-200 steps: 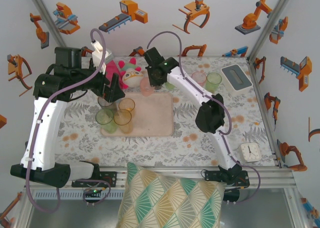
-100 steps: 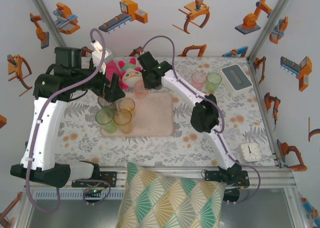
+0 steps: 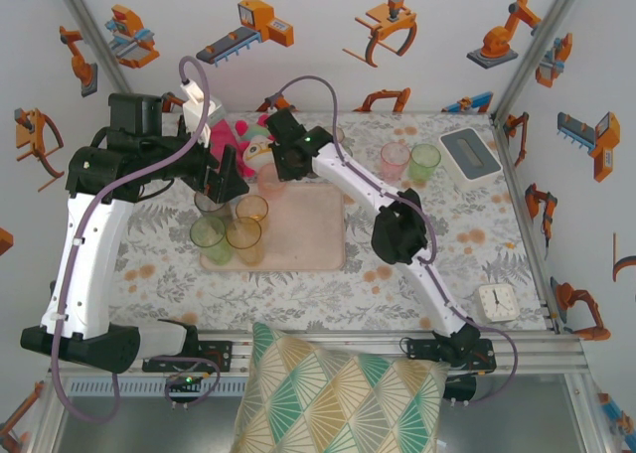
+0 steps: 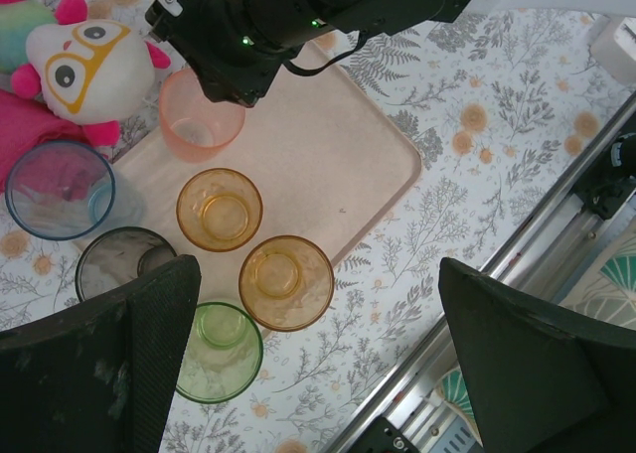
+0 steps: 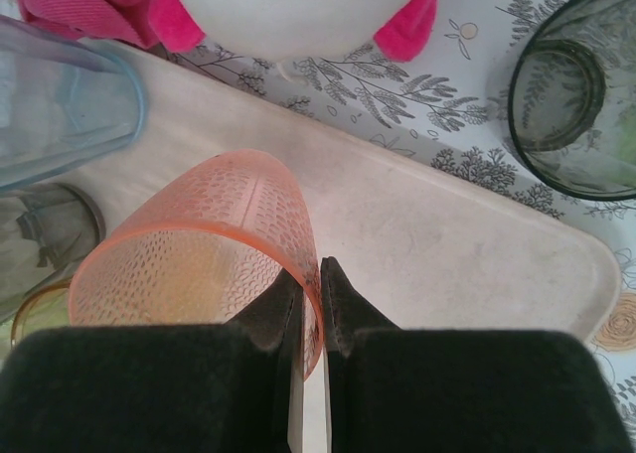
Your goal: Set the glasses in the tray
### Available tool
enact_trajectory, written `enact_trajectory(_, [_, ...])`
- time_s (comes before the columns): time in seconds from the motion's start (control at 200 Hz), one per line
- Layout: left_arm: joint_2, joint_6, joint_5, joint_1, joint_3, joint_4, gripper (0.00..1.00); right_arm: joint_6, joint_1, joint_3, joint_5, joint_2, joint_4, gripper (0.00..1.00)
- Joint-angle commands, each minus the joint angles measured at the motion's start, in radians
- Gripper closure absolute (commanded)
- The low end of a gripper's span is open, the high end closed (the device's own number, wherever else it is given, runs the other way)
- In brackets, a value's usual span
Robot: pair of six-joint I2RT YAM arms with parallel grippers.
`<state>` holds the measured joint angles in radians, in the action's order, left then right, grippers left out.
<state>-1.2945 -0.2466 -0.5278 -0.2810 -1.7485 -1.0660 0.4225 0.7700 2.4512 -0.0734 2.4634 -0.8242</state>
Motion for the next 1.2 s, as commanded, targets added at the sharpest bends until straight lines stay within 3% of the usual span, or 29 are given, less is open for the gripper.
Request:
enact_trajectory(0.0, [0.014,0.016,-0.031,-0.003,-0.026,0.013,0.03,0.016,0.010,0.047,0.010,0.020,0.016,0.93])
enact_trajectory(1.191, [0.019,0.021,-0.035,-0.001,-0.014,0.017,0.03,0.020,0.034,0.069,0.044,0.074,0.030,0.88])
